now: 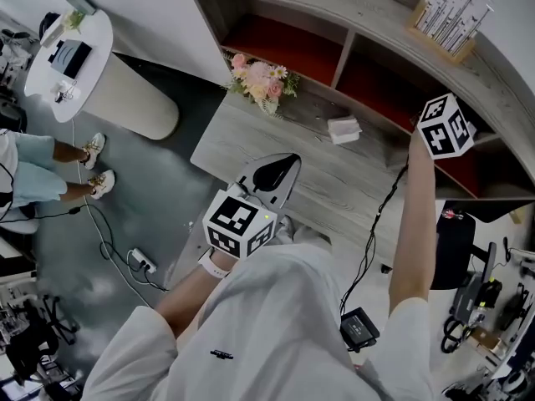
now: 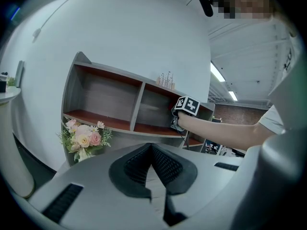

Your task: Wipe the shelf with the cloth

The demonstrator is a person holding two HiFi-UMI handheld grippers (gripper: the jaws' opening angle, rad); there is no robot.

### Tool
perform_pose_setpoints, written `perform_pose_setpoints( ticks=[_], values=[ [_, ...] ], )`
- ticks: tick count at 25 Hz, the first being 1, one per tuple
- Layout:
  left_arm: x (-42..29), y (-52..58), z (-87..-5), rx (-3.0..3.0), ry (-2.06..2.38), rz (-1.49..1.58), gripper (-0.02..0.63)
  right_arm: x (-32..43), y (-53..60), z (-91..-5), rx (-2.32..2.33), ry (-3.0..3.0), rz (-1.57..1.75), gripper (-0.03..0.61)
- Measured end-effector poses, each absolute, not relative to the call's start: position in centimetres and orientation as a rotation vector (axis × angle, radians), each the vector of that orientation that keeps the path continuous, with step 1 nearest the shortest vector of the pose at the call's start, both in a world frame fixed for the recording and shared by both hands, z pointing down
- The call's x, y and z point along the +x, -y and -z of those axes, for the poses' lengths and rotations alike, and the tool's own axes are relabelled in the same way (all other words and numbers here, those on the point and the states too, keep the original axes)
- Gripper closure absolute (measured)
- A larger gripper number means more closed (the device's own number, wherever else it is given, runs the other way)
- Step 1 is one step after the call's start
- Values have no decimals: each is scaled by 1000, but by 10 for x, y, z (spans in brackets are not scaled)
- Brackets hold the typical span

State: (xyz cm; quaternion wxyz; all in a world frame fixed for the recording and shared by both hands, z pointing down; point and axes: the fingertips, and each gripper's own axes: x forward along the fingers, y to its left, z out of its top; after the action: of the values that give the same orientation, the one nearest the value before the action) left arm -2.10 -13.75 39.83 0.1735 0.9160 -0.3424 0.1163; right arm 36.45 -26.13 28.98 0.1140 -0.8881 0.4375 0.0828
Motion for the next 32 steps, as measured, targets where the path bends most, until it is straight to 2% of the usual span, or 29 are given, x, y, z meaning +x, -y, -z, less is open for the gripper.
perform_pose_setpoints(
  ticks=[20,32],
  values=[
    [-19,127,-404,2591,937,-323,612,298,234,-283,-2564,-1493,-430,479],
    [-26,128,-402,2585,961,-308,612,210,271,-282,-2416,-1818,-463,479]
  ],
)
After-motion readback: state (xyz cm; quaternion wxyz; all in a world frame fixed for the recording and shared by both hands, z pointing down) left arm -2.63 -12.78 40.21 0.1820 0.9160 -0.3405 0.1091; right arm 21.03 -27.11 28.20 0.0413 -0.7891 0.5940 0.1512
